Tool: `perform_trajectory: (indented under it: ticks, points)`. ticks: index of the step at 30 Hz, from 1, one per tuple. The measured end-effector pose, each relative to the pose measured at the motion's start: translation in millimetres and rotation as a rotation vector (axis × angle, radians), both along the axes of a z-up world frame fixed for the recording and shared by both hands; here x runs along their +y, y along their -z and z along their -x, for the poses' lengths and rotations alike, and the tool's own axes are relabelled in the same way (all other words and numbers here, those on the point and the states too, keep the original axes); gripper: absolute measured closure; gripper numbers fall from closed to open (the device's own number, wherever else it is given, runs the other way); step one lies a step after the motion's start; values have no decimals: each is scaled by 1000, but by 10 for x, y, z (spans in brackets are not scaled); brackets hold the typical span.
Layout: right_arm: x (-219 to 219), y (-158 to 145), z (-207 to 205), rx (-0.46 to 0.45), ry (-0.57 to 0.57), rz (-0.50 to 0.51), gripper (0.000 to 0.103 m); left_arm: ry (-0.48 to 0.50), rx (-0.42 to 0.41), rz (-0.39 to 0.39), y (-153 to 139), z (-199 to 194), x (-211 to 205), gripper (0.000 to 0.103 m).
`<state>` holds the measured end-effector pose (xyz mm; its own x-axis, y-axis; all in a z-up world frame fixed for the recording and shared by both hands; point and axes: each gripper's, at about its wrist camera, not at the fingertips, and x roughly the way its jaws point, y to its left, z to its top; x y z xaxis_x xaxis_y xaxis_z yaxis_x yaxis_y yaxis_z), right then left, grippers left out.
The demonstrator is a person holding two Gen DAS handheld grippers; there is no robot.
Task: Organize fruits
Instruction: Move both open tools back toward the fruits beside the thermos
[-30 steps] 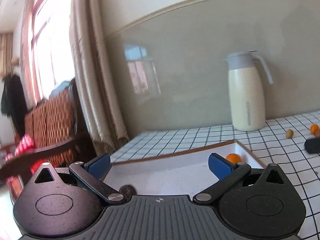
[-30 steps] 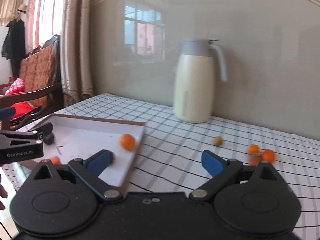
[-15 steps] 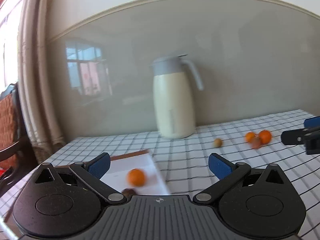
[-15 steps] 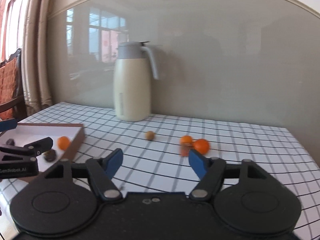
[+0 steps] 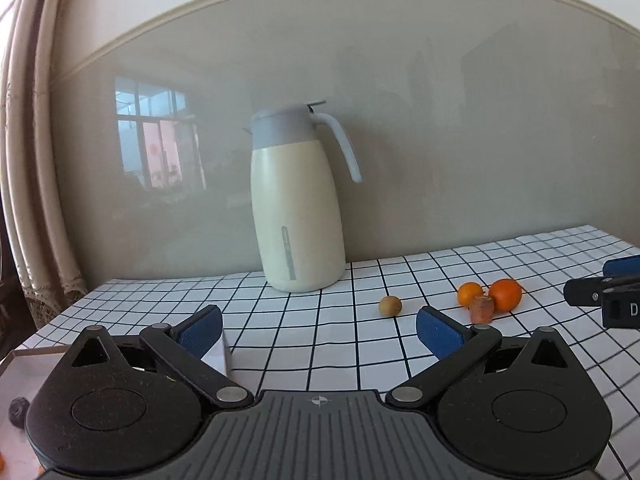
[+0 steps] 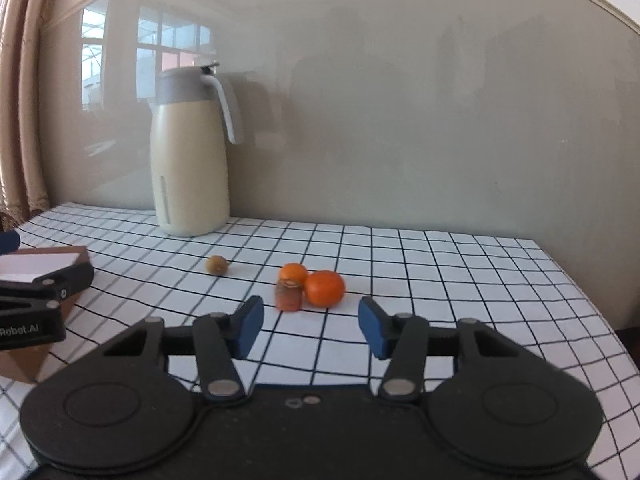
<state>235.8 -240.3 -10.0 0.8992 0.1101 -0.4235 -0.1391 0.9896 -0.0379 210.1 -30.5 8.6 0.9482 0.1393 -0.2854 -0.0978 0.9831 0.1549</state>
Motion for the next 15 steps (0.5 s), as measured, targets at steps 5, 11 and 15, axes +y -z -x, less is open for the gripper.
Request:
perform_trajectory:
  ticks: [5, 11, 15]
  points:
    - [-25, 56, -197, 12, -7, 5, 60, 0, 28, 16, 63, -246, -59, 0]
    - [17, 182, -452, 54, -16, -8, 65, -1, 72, 20, 183, -541, -117, 0]
    - [36, 271, -658, 72, 11, 25, 67, 9, 111, 25, 295, -743, -168, 4]
